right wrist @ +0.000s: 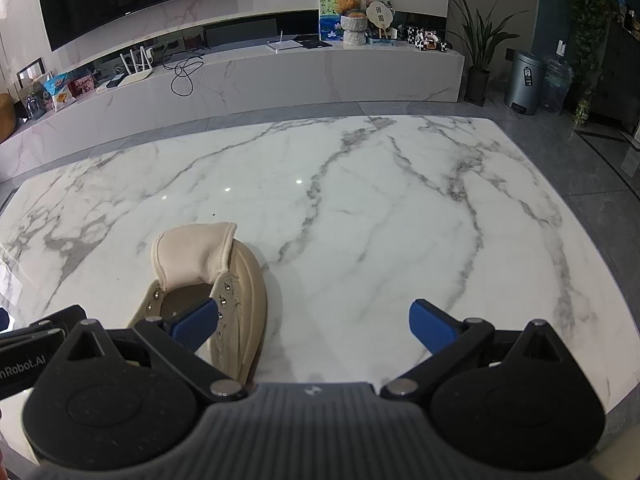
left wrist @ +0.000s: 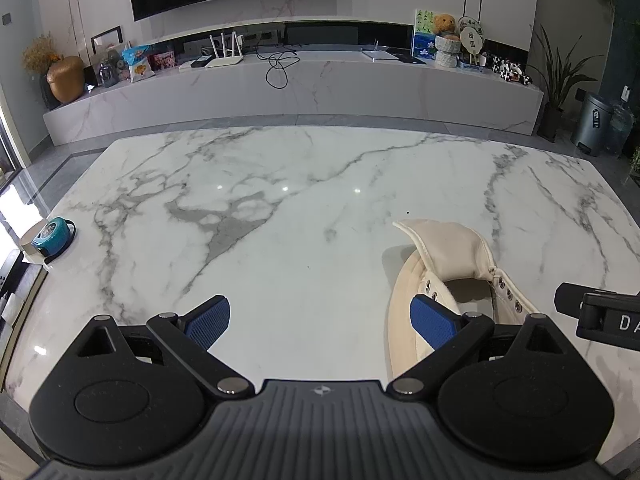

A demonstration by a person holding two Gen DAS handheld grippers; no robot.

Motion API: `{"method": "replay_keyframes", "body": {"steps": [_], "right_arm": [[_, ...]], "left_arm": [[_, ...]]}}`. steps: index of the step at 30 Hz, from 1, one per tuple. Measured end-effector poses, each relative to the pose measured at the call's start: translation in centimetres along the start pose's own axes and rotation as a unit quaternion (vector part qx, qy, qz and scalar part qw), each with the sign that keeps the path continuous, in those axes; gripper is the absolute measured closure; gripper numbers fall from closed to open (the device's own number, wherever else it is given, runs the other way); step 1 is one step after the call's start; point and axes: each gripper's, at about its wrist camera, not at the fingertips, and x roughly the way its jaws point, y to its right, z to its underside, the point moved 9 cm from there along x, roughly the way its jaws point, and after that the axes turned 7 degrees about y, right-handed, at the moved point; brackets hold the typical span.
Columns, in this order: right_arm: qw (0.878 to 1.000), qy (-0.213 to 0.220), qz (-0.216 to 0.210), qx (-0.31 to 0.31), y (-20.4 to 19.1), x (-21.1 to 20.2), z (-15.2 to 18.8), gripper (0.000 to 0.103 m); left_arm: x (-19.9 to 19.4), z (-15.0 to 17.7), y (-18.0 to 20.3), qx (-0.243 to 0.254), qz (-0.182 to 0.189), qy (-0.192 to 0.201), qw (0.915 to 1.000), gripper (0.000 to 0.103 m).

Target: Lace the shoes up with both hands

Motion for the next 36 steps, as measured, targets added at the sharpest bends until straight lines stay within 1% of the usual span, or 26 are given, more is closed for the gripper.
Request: {"method": "replay_keyframes", "body": {"steps": [19,30,36], "right_arm": [[1.0,0.0,0.001,-0.004,0.08,0.0,-0.04,0.0],[1.0,-0.002,0.0,-0.003,0.07,0.14,0.04,0.0],[1.0,-0.006,-0.005,-0.002,0.01,0.27,0.11,0.0]], "left_arm": [[0.17,0.21,0.11,0.0,0.003,-0.008,1.0,0.004],[0.29,0.24,0.07,-0.002,-0.002,-0.01,0.9999,0.004],[0.35,0.17,-0.06,0.002,0.004,-0.01,0.9999,0.004]]}}
